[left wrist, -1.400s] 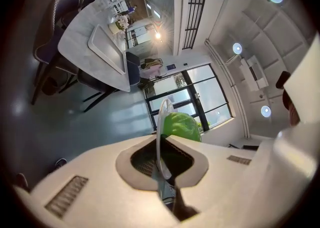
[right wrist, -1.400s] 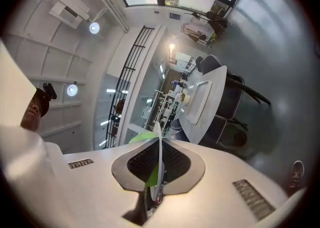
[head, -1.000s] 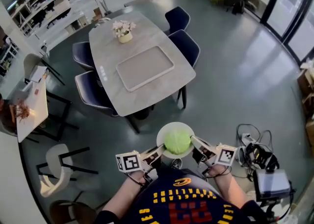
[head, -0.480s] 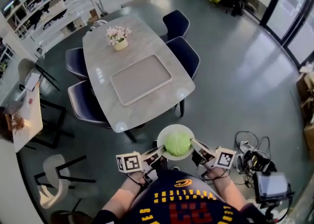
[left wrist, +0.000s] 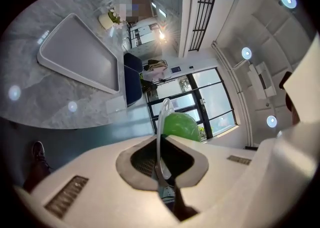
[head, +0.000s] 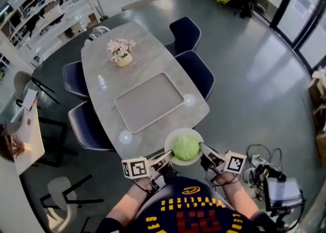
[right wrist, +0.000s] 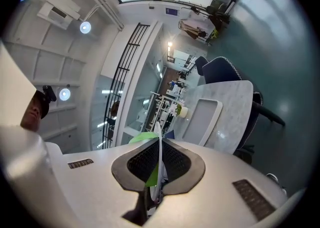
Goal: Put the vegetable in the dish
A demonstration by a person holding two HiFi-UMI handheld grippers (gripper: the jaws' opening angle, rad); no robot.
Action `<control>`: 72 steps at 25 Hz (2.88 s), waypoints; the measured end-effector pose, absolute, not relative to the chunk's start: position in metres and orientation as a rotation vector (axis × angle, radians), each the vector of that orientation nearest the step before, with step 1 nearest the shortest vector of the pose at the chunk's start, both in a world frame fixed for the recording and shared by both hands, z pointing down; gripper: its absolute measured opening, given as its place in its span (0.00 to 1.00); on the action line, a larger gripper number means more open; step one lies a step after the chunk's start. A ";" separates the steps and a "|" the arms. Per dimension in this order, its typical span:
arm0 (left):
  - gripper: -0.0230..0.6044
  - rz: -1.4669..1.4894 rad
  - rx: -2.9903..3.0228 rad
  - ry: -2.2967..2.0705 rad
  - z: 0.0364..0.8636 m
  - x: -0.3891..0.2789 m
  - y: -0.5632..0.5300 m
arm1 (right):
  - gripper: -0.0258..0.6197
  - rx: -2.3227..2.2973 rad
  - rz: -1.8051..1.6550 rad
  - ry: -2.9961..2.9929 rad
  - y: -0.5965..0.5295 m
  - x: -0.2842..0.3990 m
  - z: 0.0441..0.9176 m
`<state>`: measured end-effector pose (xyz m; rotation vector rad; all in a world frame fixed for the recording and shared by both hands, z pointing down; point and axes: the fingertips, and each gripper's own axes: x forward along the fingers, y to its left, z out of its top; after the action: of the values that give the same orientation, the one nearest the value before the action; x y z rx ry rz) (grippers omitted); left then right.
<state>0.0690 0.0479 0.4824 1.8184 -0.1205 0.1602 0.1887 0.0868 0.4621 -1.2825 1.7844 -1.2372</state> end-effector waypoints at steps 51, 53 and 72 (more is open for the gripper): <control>0.05 -0.156 1.545 -0.744 0.571 0.087 -0.236 | 0.07 -0.753 -1.727 2.184 -0.270 0.207 0.563; 0.05 -0.128 1.533 -0.760 0.580 0.079 -0.242 | 0.07 -0.783 -1.754 2.151 -0.275 0.202 0.574; 0.09 0.096 1.503 -0.660 0.659 0.049 -0.284 | 0.07 -1.003 -1.866 2.006 -0.298 0.177 0.654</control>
<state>0.0492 -0.2841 0.6586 1.5025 -0.6598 0.0961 0.1775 -0.2984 0.6537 -1.0029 2.0064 -1.8659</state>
